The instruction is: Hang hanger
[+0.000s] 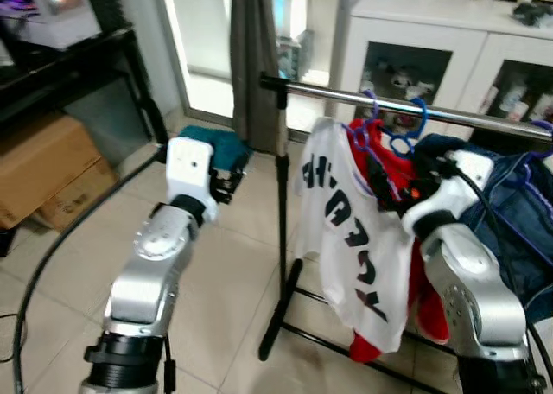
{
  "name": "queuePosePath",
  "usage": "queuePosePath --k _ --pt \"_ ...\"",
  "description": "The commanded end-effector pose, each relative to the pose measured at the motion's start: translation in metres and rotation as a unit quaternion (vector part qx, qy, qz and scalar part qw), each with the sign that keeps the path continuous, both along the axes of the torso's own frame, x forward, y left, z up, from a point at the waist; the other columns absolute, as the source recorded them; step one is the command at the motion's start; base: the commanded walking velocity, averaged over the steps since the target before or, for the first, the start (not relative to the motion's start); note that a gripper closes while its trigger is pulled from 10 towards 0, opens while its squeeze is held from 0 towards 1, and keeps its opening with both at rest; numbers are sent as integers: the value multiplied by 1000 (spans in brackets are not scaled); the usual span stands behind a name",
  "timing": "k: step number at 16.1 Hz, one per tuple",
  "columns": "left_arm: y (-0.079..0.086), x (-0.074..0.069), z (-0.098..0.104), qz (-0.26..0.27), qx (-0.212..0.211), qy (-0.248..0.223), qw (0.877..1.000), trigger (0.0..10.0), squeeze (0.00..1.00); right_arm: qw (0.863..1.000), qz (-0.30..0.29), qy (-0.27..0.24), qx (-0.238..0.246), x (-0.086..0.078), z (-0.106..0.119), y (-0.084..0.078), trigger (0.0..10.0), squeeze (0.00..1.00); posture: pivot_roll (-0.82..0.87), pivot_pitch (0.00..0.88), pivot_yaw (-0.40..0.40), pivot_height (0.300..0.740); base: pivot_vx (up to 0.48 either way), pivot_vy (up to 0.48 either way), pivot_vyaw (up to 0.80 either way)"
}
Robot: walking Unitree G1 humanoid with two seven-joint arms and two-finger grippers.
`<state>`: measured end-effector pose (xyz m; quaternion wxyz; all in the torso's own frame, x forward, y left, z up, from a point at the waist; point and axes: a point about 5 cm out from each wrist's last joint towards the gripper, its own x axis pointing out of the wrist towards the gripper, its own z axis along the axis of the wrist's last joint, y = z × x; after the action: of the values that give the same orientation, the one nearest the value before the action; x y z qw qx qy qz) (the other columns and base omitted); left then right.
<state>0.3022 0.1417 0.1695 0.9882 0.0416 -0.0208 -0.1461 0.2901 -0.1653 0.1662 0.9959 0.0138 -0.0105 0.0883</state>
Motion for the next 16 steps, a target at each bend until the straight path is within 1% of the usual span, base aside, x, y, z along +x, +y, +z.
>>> queuePosePath --k 1,2,3,4,5,6,7,8,9,11,12,13,16 --pt "2 2 1 -18 18 -6 1000 10000 0 1000 9 5 -23 5 4 -1 10000 0 -55 0 59 740 0 0 0" --pt "2 1 0 -39 31 -9 999 10000 0 999 18 12 -34 8 4 0 10000 0 -56 4 59 740 0 0 0" --pt "0 -3 -3 -74 53 -9 996 10000 0 999 11 26 -35 14 3 0 10000 0 -57 5 59 740 0 0 0" --pt "-1 -5 -5 -93 58 -7 994 10000 0 999 4 32 -29 17 3 -1 10000 0 -57 5 59 740 0 0 0" --pt "-3 -12 -11 -138 67 4 988 10000 0 999 9 48 -13 27 6 1 10000 0 -55 7 61 740 0 0 0" --pt "-3 -13 -11 -150 69 5 986 10000 0 998 18 51 -17 30 7 3 10000 0 -53 7 62 740 0 0 0" --pt "-3 -14 -11 -159 69 6 985 10000 0 998 40 53 -18 37 10 8 10000 0 -51 6 63 740 0 0 0" --pt "-3 -15 -11 -164 67 6 984 10000 0 997 55 59 -17 39 11 10 10000 0 -49 6 61 740 0 0 0" --pt "-2 -17 -12 -188 72 11 980 10000 0 993 87 70 -31 48 12 17 10000 0 -47 5 59 740 0 0 0" --pt "1 -20 -15 -195 84 16 977 10000 0 992 93 76 -35 57 14 22 10000 0 -48 4 59 740 0 0 0" --pt "4 -23 -19 -195 85 24 977 10000 0 993 75 80 -38 69 16 23 10000 0 -45 5 55 740 0 0 0" --pt "4 -24 -19 -197 84 25 977 10000 0 994 58 82 -48 75 15 23 10000 0 -43 6 52 740 0 0 0" --pt "4 -26 -18 -193 88 22 977 10000 0 993 44 95 -56 83 11 23 10000 0 -36 12 43 740 0 0 0"
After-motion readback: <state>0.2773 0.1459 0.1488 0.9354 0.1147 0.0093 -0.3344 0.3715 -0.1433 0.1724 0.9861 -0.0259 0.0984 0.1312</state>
